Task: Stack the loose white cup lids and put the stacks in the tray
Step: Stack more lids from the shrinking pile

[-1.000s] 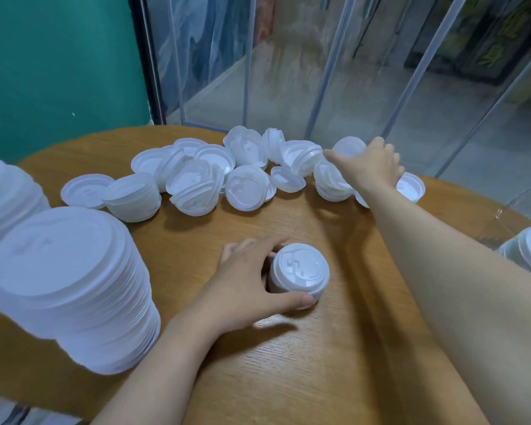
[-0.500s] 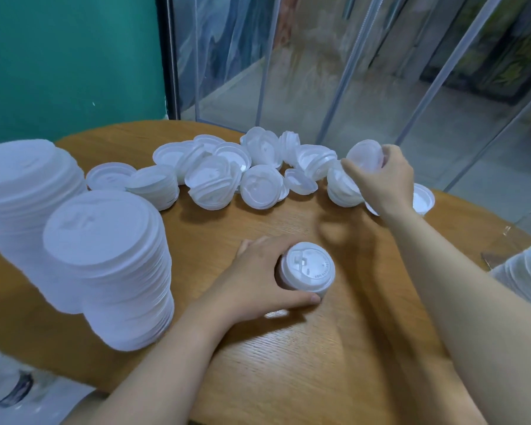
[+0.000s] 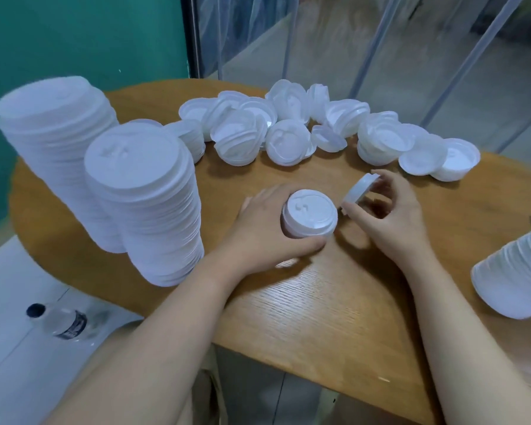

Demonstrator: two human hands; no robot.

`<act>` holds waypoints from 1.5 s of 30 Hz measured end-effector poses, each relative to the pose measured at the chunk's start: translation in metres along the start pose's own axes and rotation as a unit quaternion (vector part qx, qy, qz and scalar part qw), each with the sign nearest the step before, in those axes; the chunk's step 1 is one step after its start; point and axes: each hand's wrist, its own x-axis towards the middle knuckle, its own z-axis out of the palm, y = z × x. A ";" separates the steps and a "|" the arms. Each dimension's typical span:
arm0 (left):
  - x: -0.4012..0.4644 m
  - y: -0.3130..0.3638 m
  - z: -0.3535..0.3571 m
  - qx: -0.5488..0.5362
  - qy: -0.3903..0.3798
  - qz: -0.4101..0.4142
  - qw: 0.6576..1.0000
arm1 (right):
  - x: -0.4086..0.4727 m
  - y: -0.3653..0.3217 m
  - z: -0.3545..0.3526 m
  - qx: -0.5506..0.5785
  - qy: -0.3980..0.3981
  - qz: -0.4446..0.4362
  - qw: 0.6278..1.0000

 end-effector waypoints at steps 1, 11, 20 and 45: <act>0.000 0.000 -0.002 -0.003 -0.004 -0.004 1.000 | 0.002 0.000 -0.003 -0.018 -0.006 -0.003 1.000; 0.000 -0.005 0.001 -0.041 -0.024 -0.040 0.998 | -0.004 0.002 -0.031 -0.110 -0.076 0.041 0.990; 0.001 -0.005 -0.002 -0.072 -0.027 -0.014 0.997 | -0.013 -0.015 -0.021 0.017 -0.068 -0.034 0.997; -0.001 0.001 -0.004 -0.109 -0.041 -0.015 0.993 | -0.029 -0.026 0.012 0.033 -0.179 -0.087 0.979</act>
